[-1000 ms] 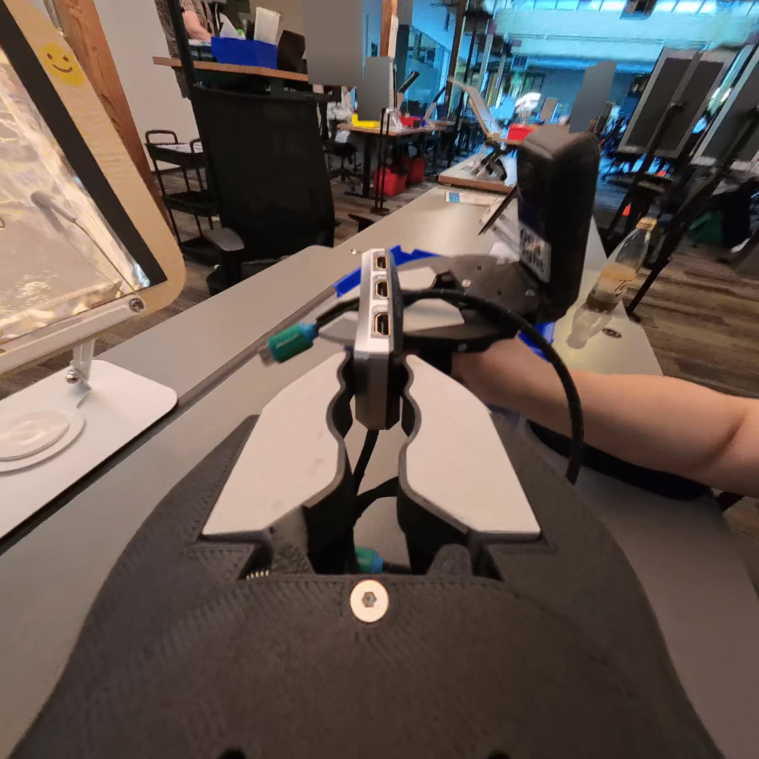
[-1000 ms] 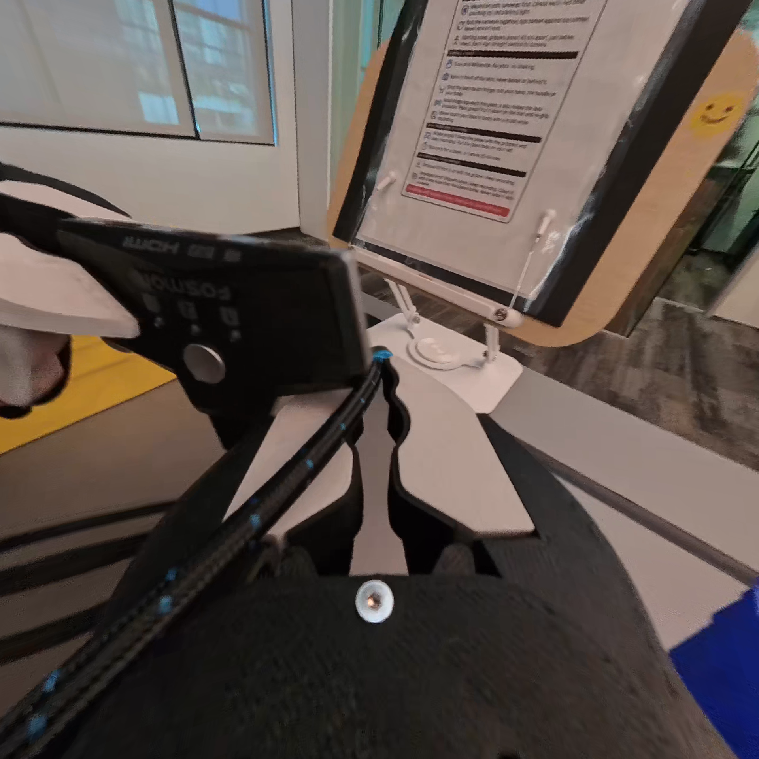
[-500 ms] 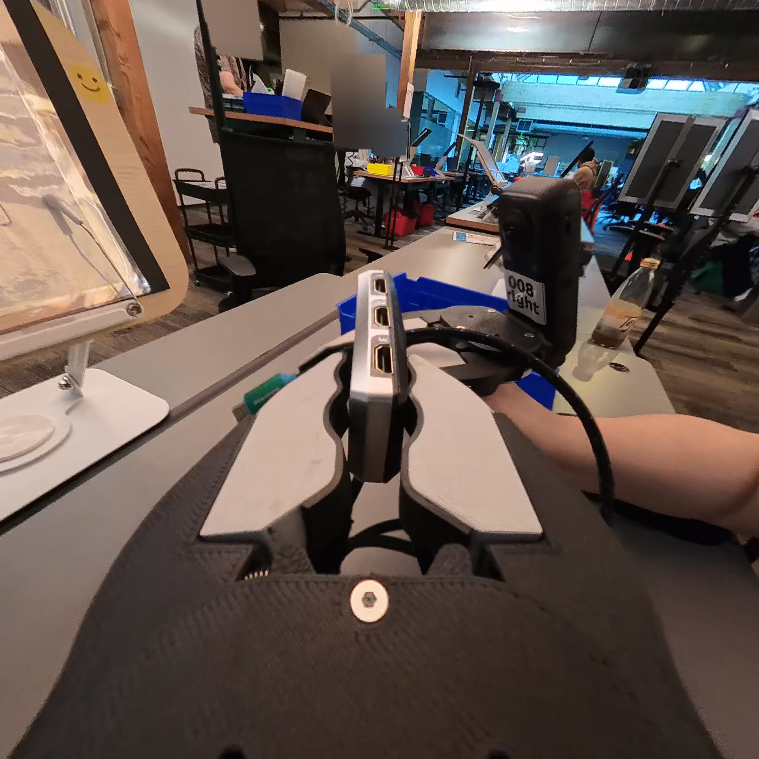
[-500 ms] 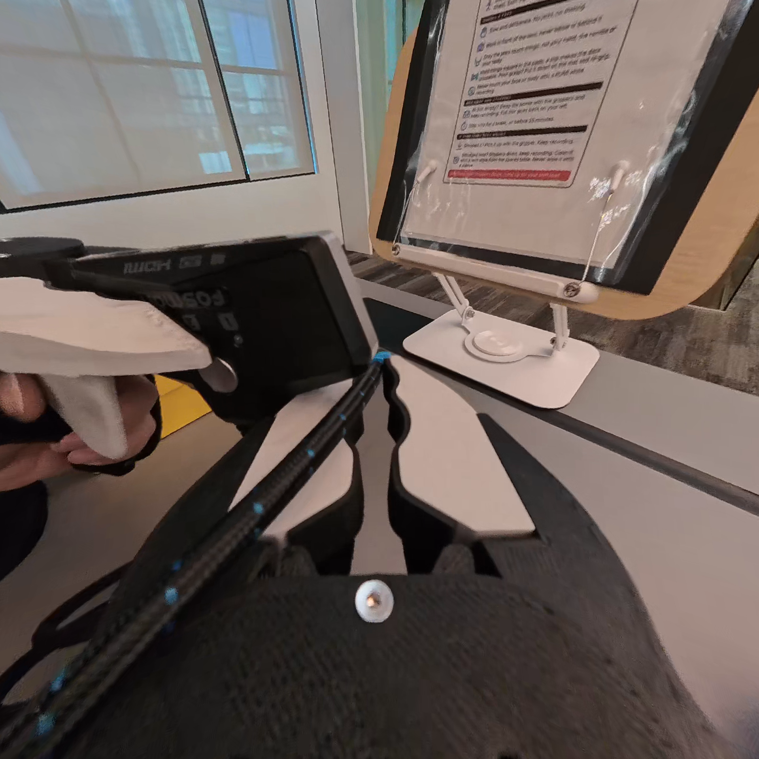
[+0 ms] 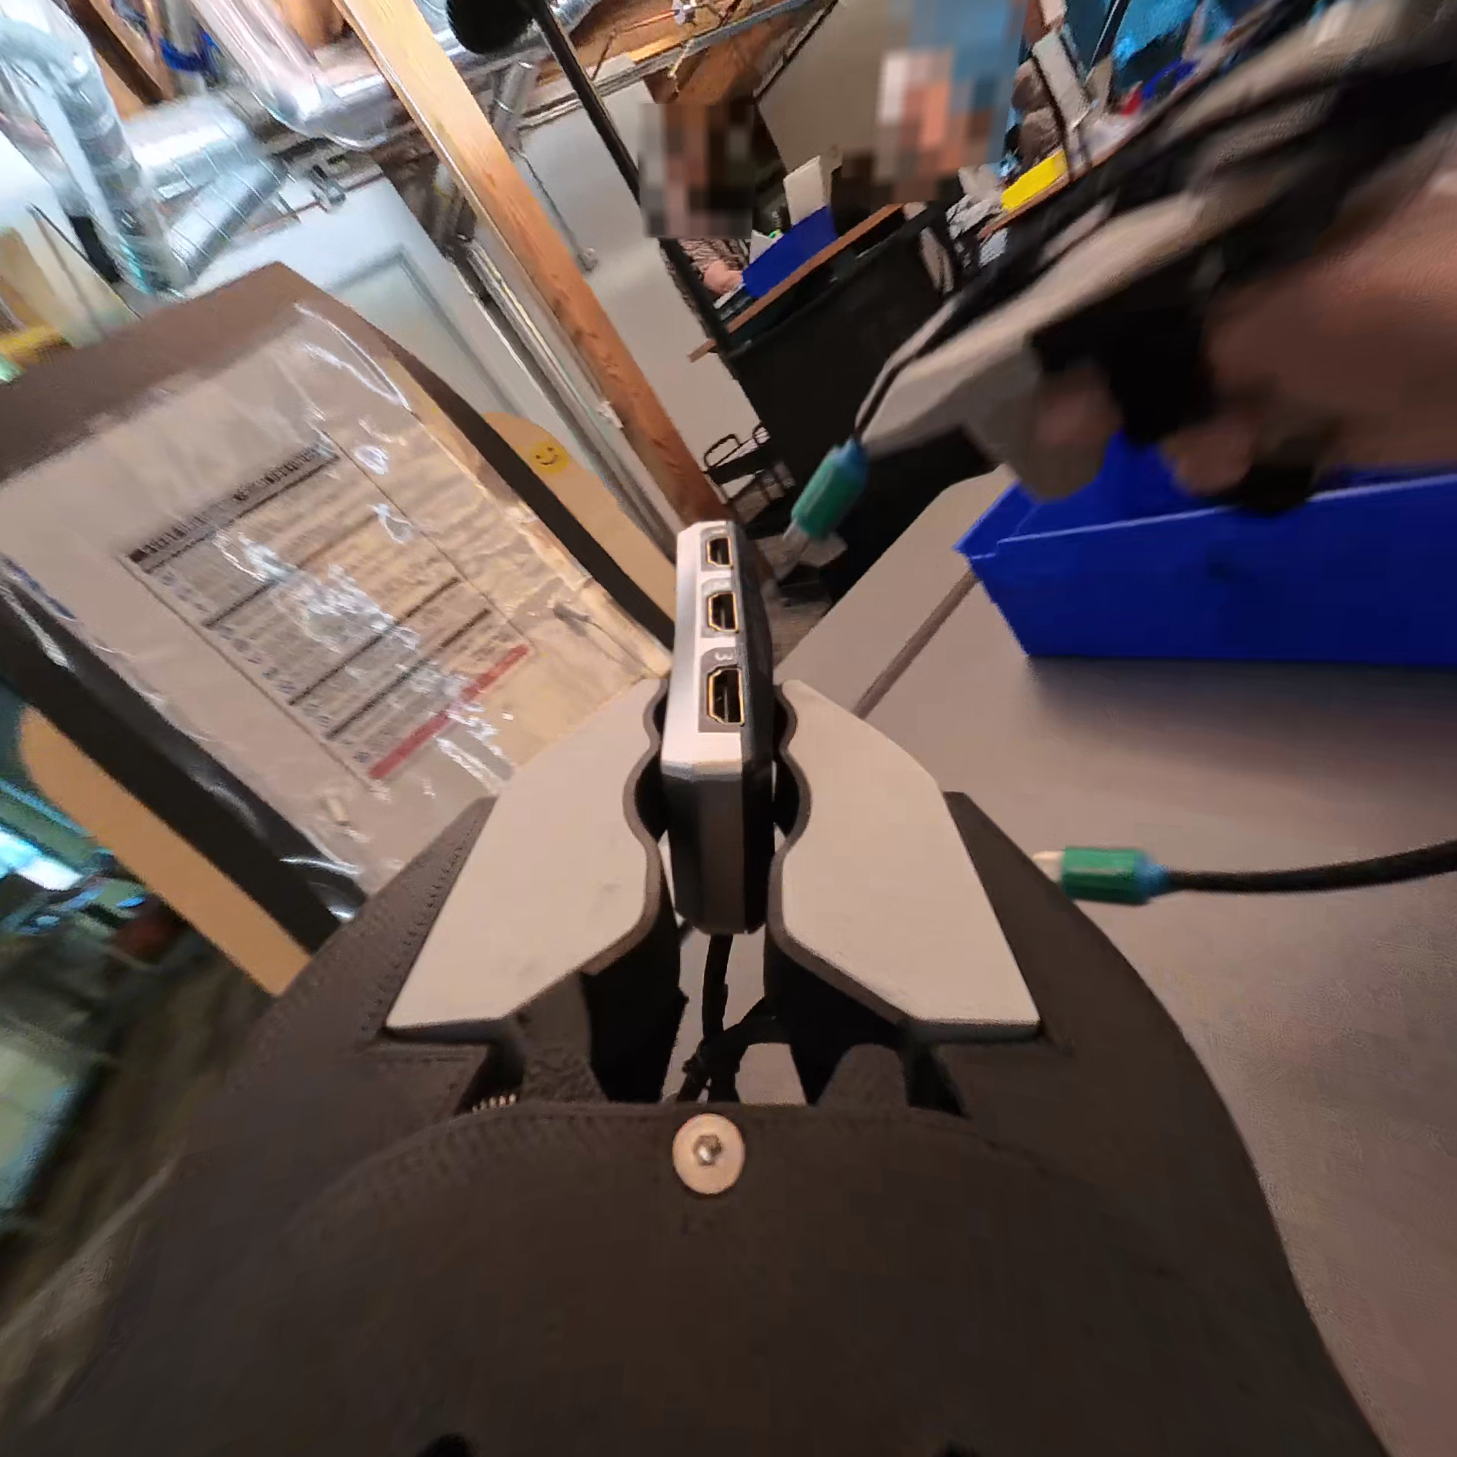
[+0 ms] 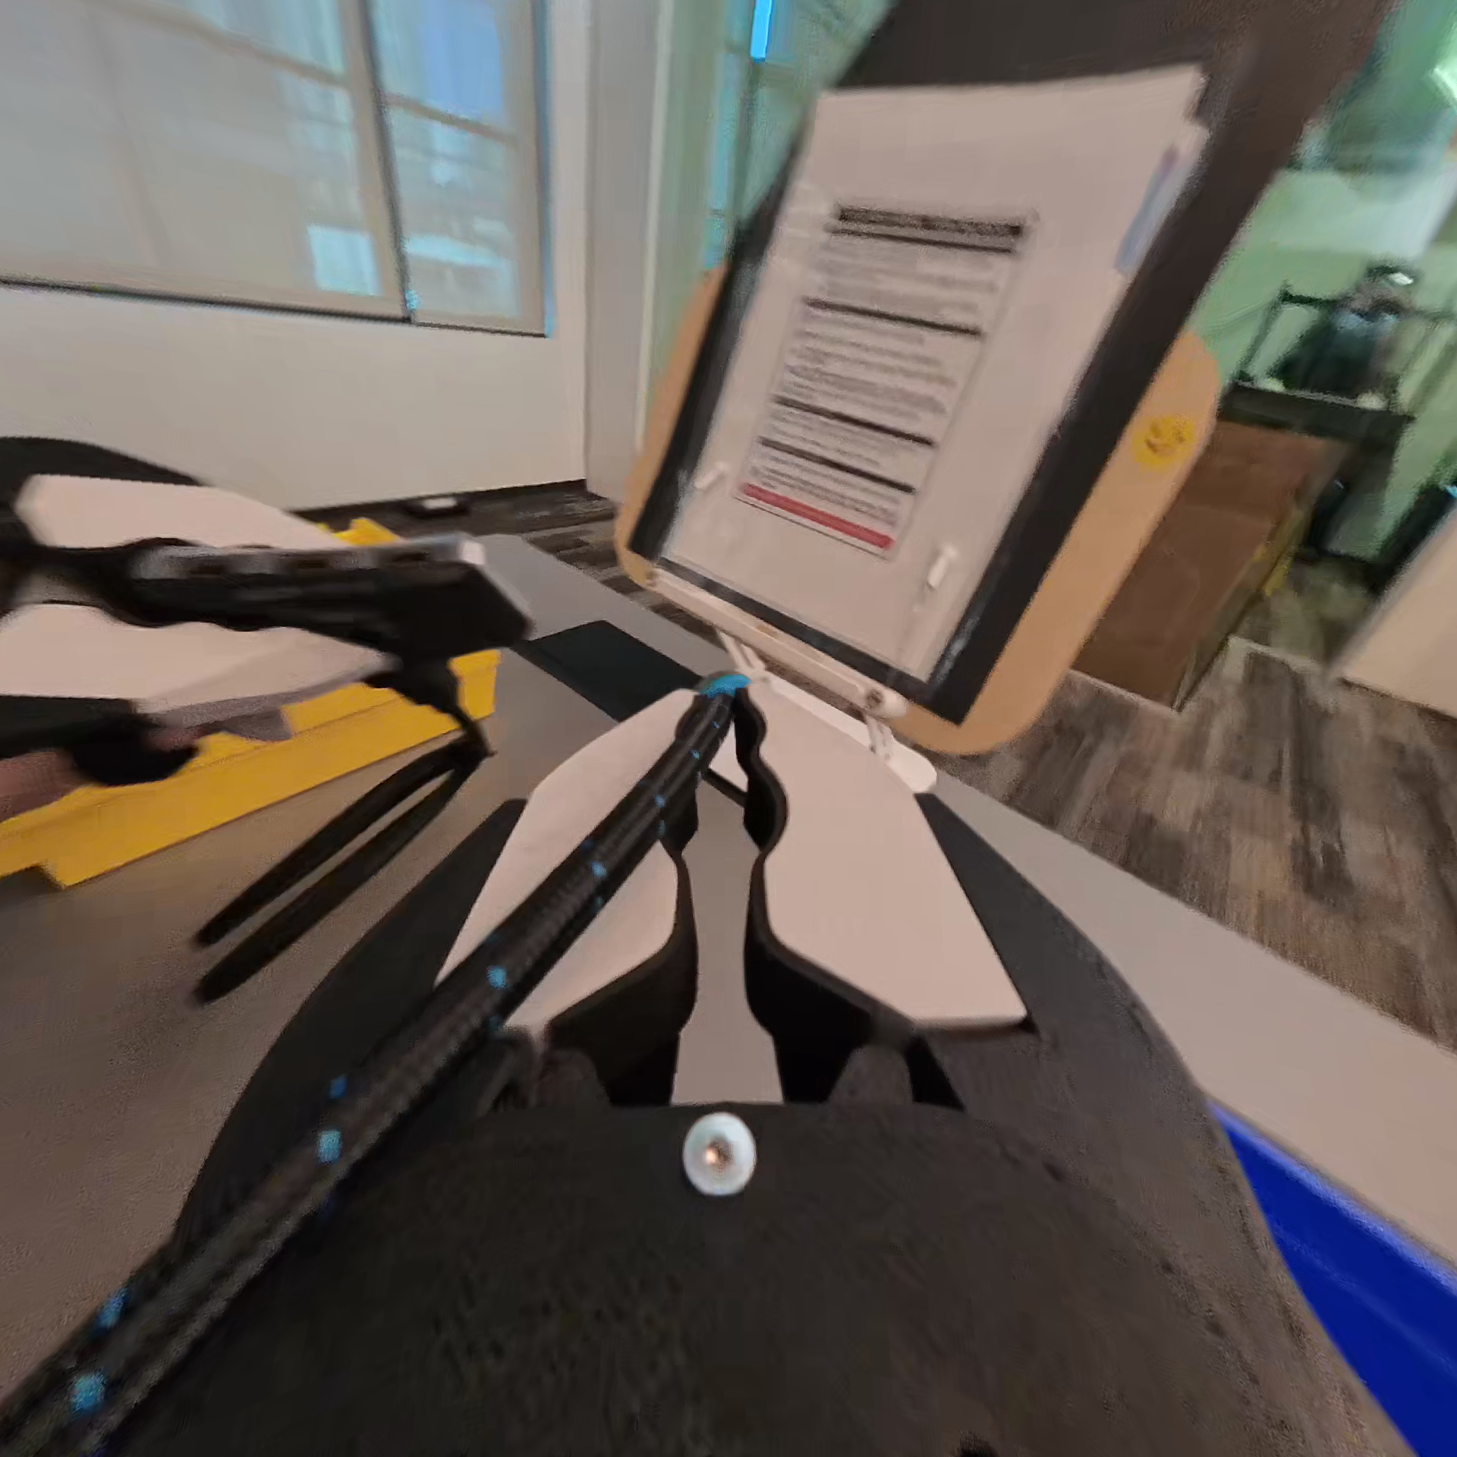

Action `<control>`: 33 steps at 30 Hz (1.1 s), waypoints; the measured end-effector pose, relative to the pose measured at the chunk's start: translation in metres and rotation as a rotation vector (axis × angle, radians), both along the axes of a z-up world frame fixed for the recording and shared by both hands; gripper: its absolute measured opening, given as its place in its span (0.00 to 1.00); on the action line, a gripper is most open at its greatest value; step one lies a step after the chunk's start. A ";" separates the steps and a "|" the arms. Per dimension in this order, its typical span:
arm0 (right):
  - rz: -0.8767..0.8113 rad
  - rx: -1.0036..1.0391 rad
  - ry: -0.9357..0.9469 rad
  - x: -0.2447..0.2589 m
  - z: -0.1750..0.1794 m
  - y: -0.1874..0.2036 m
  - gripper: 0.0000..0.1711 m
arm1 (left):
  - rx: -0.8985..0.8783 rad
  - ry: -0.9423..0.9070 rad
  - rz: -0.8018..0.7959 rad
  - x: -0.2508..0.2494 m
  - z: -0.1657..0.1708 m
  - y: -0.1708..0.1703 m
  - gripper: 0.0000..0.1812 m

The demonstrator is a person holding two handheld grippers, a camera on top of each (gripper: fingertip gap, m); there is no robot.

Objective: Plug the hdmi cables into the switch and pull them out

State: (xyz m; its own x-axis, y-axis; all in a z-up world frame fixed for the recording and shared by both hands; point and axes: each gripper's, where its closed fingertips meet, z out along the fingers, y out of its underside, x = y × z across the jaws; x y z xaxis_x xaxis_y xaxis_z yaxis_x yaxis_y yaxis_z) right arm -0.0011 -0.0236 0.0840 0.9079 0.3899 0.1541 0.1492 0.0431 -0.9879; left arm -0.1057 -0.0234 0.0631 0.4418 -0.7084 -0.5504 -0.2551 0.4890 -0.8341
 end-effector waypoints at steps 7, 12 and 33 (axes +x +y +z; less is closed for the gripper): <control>0.228 0.072 -0.045 -0.062 0.042 -0.055 0.04 | 0.238 0.093 0.119 -0.002 0.003 -0.003 0.11; 0.231 0.026 0.022 -0.065 0.036 -0.049 0.04 | 0.299 0.094 0.171 -0.003 0.006 -0.005 0.11; 0.333 -0.038 0.235 -0.086 0.028 -0.047 0.04 | 0.442 0.095 0.327 -0.012 0.017 -0.001 0.11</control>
State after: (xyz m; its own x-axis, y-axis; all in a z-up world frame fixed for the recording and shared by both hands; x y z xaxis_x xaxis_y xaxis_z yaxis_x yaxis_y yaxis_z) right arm -0.0873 -0.0707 0.1117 0.7399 0.6698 -0.0624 -0.0963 0.0137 -0.9953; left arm -0.1174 -0.0246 0.0800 0.5342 -0.2357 -0.8119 -0.5161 0.6697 -0.5340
